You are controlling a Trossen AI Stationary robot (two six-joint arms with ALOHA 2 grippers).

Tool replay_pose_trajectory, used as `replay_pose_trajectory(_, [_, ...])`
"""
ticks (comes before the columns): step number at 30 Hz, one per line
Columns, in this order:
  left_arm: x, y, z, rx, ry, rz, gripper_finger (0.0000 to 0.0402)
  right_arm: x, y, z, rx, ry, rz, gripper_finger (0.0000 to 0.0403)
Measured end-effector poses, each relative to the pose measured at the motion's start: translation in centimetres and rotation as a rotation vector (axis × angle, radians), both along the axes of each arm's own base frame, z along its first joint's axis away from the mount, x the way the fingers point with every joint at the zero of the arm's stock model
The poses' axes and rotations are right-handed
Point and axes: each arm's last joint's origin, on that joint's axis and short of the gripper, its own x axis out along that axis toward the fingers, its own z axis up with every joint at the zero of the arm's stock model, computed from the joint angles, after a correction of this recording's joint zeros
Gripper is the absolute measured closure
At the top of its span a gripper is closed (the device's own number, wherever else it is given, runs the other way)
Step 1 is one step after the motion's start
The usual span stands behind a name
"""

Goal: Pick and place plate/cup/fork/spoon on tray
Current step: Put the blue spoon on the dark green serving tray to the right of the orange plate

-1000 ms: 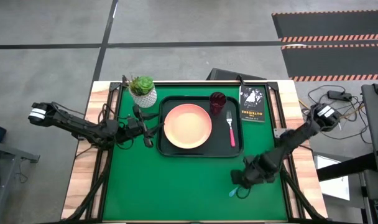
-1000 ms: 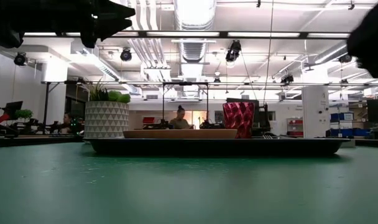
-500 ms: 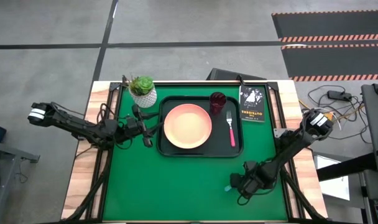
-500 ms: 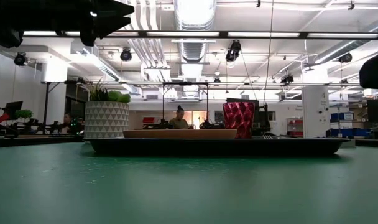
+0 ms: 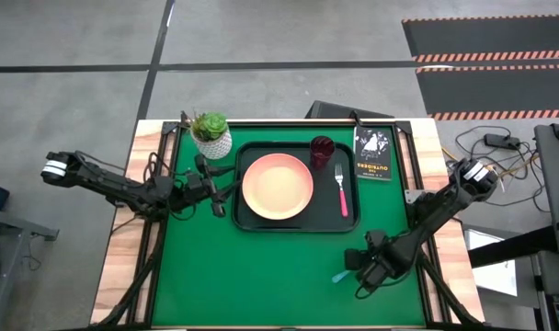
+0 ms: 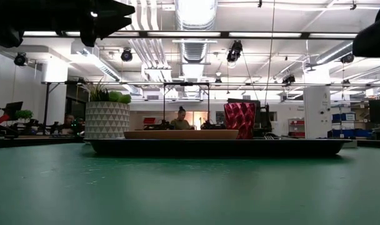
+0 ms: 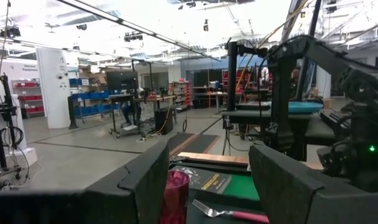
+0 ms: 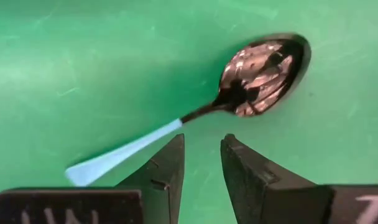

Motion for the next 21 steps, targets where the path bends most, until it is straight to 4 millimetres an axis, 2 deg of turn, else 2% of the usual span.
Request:
replay_pose_trajectory(9, [0.1,0.0,-0.3,-0.001,0.022,-0.001,0.0200,0.6,0.5,-2.3,-0.044,0.050,0.001,0.0310])
replay_pose_trajectory(14, [0.1,0.0,-0.3,-0.001,0.025,-0.001,0.0200,0.9,0.7,-2.7,-0.086,0.026,0.005,0.0307])
replay_pose_trajectory(21, [0.1,0.0,-0.2,-0.001,0.021,-0.001,0.0200,0.8,0.3,-3.5,-0.194,0.040,0.027,0.0259])
